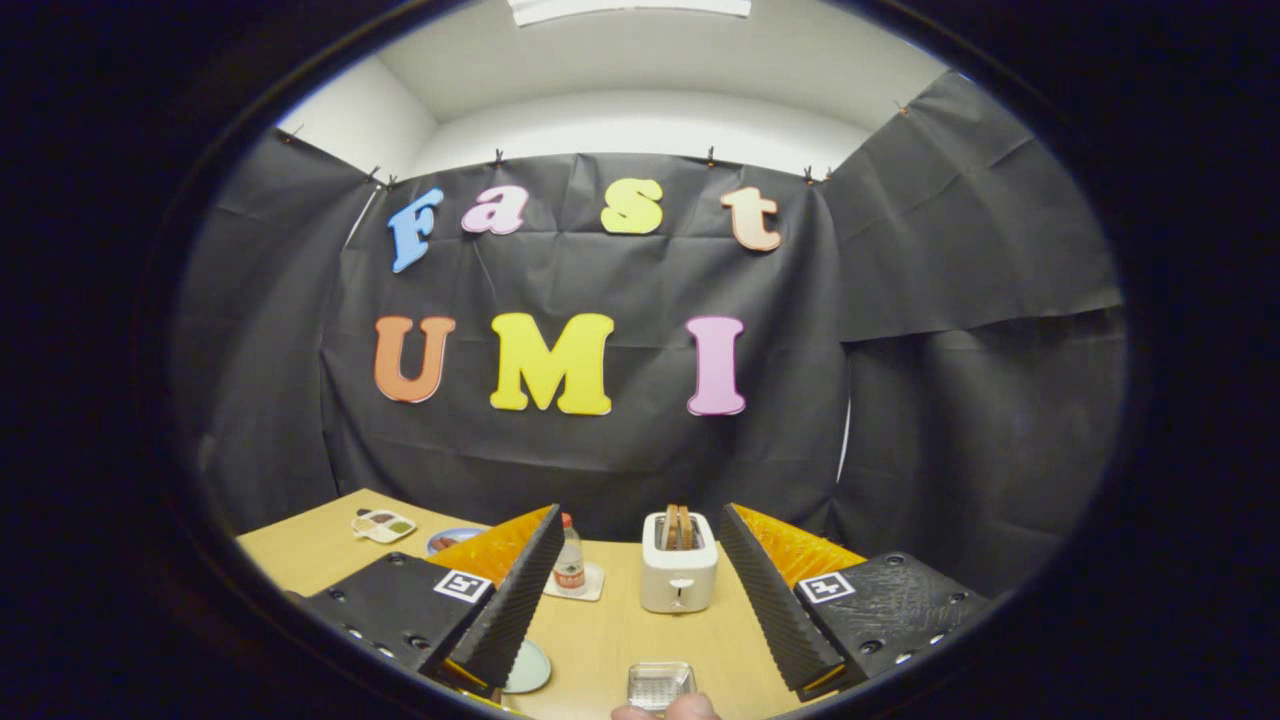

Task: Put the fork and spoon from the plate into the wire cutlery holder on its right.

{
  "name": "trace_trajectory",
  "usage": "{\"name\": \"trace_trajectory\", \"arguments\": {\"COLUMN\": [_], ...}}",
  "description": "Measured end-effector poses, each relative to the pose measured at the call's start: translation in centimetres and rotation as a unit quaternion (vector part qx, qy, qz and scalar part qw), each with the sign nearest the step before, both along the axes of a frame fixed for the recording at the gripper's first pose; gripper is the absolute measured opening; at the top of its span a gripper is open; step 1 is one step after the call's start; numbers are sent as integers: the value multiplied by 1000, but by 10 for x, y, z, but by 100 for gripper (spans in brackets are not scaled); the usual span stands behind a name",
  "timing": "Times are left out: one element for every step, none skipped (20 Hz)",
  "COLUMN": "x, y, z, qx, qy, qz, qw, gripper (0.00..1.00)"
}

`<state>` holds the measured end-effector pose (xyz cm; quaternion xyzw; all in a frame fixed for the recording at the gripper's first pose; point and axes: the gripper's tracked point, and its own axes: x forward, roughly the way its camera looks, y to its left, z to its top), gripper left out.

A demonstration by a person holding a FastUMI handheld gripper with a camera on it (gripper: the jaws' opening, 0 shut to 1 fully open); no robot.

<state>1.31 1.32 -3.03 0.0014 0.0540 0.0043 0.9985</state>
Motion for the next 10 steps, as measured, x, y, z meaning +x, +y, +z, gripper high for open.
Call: {"name": "trace_trajectory", "arguments": {"x": [1, 2, 2, 4, 4, 4, 5, 5, 7, 7], "y": [4, 6, 9, 14, 19, 25, 32, 37, 45, 54], "z": [-3, -6, -8, -12, -15, -20, -24, -32, -39, -49], "qx": [-2, -3, -3, -4, -2, -2, -5, -10, -12, -15], "qy": [5, 10, 14, 19, 24, 30, 38, 48, 61, 78], "qz": [5, 8, 11, 15, 22, 28, 36, 41, 51, 60], "qw": [1000, 1000, 1000, 1000, 999, 999, 999, 998, 997, 995], "gripper": [95, 95, 95, 95, 95, 95, 95, 95, 95, 95]}}
